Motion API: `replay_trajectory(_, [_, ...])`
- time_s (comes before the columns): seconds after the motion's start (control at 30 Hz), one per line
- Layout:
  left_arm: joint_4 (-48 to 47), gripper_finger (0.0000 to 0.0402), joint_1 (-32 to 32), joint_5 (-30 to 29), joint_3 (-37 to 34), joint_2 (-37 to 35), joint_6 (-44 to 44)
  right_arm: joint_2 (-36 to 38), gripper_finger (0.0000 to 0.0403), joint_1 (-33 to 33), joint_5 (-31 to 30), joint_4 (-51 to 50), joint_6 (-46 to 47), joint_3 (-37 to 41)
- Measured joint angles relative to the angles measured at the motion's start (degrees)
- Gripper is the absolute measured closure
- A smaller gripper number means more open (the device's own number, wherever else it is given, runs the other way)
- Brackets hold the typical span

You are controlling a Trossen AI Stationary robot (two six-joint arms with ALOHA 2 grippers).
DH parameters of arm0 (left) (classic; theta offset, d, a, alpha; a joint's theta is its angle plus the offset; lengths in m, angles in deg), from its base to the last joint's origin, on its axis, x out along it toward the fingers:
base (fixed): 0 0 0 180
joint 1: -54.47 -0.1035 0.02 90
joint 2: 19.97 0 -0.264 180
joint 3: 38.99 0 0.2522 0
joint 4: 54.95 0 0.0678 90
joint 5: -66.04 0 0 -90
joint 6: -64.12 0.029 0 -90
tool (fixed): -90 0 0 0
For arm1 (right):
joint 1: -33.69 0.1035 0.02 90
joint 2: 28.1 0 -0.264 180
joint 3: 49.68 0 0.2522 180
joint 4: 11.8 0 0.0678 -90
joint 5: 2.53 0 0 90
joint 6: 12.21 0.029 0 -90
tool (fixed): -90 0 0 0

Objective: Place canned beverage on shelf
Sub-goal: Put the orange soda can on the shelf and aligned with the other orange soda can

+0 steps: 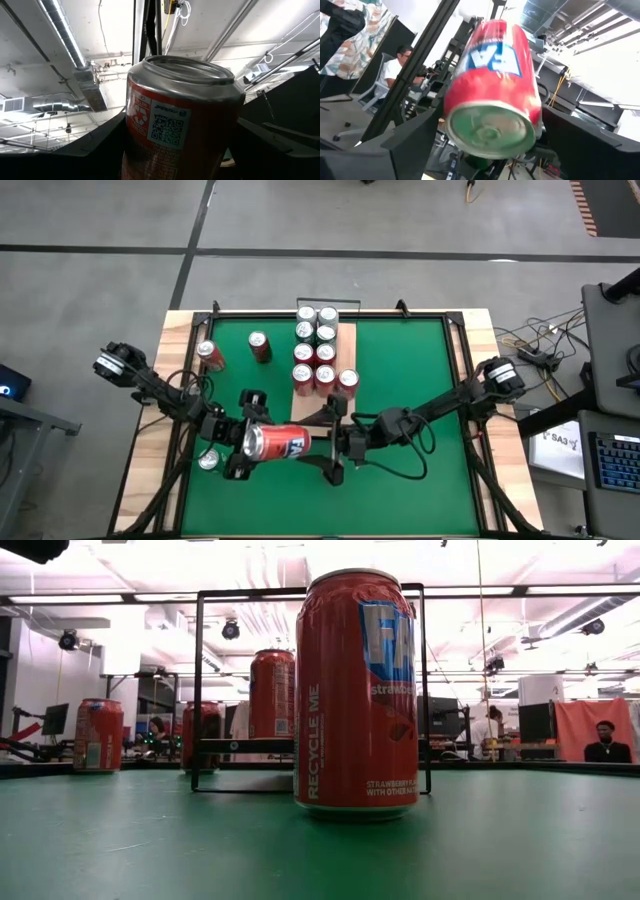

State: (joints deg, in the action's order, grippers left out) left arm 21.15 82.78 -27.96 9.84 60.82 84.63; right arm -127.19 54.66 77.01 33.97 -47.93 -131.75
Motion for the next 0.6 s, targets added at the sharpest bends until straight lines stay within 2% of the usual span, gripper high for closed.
replay_trajectory(0.37, [-0.44,0.0121,-0.07,0.02,0.00,0.00,0.33,-0.36,0.0052,-0.23,0.43,-1.37,-1.36,-2.24])
replay_trajectory(0.6, [0.01,0.0121,-0.07,0.02,-0.02,0.00,0.44,-0.36,0.0098,-0.85,1.09,-4.84,-0.51,-3.79])
